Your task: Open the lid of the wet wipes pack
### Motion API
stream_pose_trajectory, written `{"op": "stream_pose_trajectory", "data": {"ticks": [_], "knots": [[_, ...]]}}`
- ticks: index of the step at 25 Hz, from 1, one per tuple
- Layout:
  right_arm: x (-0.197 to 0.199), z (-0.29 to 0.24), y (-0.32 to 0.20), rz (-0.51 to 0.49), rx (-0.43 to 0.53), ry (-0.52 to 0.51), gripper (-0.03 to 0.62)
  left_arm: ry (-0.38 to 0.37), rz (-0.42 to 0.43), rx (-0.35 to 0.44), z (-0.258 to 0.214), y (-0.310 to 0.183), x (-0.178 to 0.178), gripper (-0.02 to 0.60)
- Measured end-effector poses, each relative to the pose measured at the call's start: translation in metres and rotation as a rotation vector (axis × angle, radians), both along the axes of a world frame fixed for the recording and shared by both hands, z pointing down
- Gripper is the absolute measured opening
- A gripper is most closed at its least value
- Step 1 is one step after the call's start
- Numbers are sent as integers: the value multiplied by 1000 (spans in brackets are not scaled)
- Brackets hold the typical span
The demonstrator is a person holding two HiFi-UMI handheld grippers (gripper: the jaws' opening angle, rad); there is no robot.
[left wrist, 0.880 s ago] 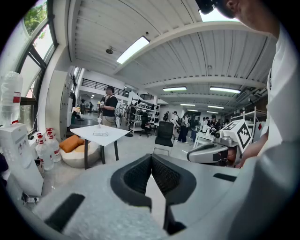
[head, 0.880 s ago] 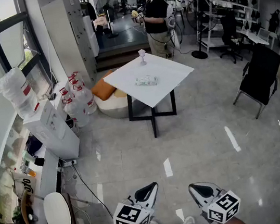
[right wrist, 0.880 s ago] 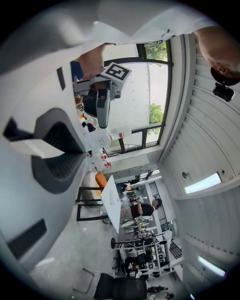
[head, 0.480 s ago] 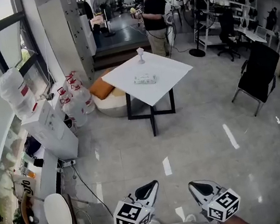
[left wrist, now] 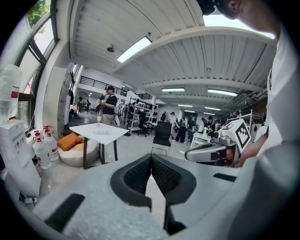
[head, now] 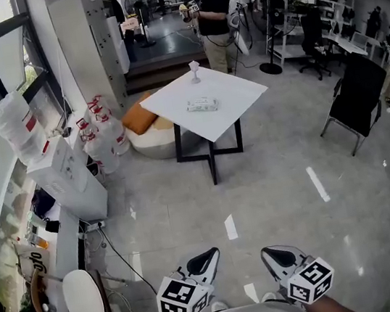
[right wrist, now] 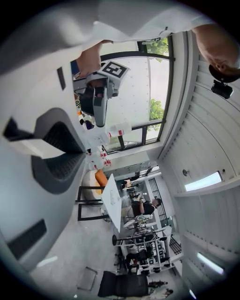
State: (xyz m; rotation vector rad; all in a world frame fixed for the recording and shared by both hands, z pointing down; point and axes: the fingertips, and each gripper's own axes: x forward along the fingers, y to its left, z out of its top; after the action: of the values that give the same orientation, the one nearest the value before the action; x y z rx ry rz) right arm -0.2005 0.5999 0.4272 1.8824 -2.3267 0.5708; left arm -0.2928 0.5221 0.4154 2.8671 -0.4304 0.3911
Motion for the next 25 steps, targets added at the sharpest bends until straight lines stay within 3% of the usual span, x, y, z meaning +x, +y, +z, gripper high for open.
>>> {"op": "stream_pose_trajectory", "data": {"ticks": [11, 19, 25], "knots": [[-33, 20, -11, 9, -39, -6, 6, -16, 8, -29, 22, -10, -34, 9], [-21, 22, -43, 6, -40, -14, 6, -12, 15, -44, 26, -36, -18, 9], [25, 20, -99, 10, -25, -27, 6, -42, -1, -42, 32, -81, 15, 9]]}}
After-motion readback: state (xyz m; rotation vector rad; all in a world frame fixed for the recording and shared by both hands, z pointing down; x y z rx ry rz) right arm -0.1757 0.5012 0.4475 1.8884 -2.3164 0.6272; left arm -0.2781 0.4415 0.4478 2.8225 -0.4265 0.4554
